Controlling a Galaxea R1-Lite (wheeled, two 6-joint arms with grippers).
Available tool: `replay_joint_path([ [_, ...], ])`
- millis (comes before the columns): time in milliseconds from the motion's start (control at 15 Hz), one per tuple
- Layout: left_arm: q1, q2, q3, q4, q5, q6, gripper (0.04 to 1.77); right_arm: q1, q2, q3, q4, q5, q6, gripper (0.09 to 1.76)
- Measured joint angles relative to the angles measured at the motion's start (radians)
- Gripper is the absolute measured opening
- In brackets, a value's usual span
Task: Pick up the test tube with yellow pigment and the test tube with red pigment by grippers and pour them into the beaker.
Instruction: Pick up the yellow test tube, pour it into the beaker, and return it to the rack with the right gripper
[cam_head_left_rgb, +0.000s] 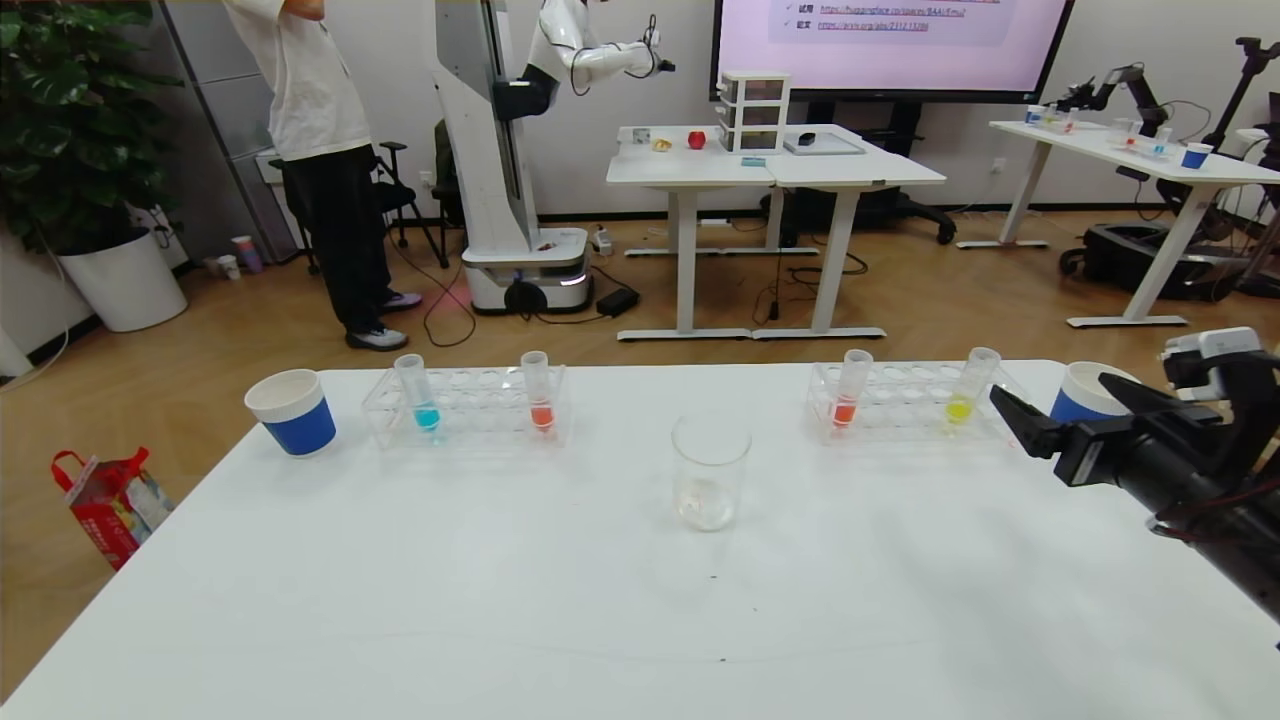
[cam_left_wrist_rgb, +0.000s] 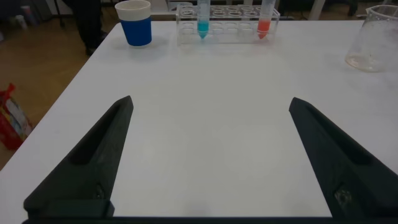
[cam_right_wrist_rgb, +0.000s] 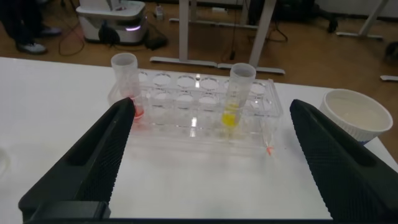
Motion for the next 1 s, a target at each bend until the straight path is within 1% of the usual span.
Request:
replay_joint_path([
  [133, 0.000, 0.000, 0.000, 0.000, 0.000, 0.000, 1.75, -0.006, 0.148, -0.006, -0.073, 0.002, 0.001, 1.74],
  [333, 0.000, 0.000, 0.000, 0.000, 0.000, 0.000, 1.75, -0.015, 0.285, -0.053, -0.097, 0.006, 0.018, 1.74],
  [600, 0.000, 0.000, 0.000, 0.000, 0.000, 0.000, 1.75, -0.029, 0.366, -0.176, -0.099, 0.007, 0.029, 1.74],
  [1000, 0.000, 0.000, 0.000, 0.000, 0.000, 0.000, 1.75, -0.073, 0.463, -0.413, -0.099, 0.013, 0.028, 1.74],
])
